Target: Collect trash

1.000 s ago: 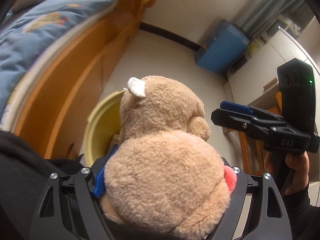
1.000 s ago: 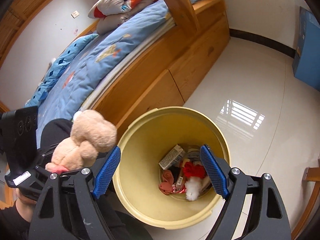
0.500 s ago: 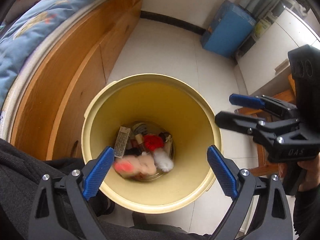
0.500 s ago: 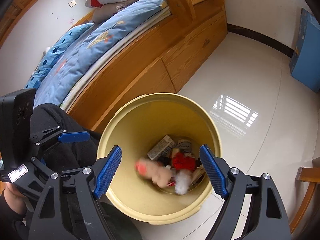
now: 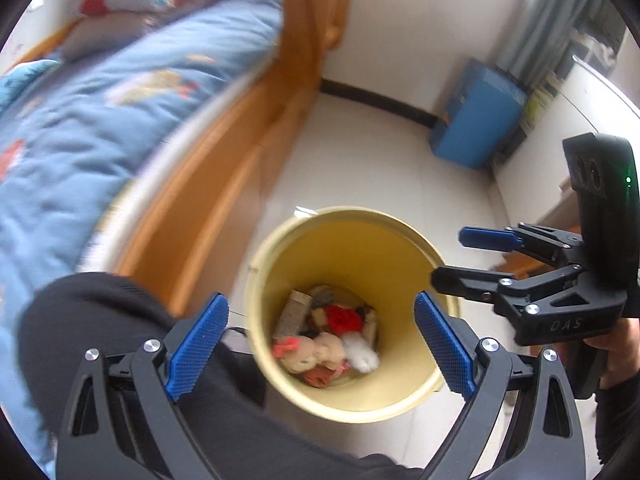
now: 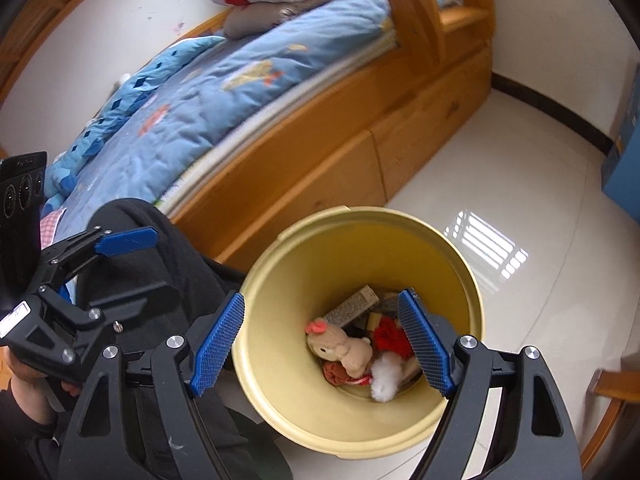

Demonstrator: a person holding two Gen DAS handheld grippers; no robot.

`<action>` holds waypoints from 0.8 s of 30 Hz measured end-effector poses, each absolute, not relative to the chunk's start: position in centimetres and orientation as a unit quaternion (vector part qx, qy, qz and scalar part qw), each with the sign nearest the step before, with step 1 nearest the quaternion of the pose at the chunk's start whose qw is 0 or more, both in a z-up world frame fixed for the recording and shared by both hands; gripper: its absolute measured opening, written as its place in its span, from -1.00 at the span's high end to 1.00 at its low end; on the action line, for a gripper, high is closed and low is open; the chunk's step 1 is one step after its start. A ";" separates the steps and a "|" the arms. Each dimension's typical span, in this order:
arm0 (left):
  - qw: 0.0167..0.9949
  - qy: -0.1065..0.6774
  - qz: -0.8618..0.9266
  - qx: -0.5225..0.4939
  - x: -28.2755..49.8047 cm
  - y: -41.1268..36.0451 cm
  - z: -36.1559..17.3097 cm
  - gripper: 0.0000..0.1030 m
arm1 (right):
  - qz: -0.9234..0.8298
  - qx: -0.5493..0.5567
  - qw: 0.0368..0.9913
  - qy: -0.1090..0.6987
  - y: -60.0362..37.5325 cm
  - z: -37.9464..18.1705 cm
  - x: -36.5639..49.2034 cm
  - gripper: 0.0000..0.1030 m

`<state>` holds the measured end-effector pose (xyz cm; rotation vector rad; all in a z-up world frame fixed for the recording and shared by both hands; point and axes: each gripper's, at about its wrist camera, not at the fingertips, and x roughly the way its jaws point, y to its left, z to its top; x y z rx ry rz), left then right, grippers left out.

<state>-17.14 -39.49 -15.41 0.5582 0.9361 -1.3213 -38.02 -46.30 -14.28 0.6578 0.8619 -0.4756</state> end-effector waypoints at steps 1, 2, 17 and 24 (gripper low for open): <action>0.662 0.410 -0.578 0.243 -16.6 -38.9 -14.9 -0.82 | -0.219 0.302 0.835 0.406 -45.9 -13.8 -37.3 -0.50; 0.673 0.405 -0.571 0.237 -15.9 -38.1 -14.3 -0.82 | -0.214 0.296 0.838 0.405 -45.6 -13.4 -36.7 -0.50; 0.883 0.334 -0.309 0.119 -3.8 -19.5 -6.4 -0.90 | 0.032 0.177 0.920 0.348 -32.6 -6.1 -17.4 -0.57; 0.940 0.286 -0.177 0.053 -0.7 -10.1 -2.6 -0.92 | 0.091 0.119 0.950 0.272 -25.9 -1.9 -10.8 -0.83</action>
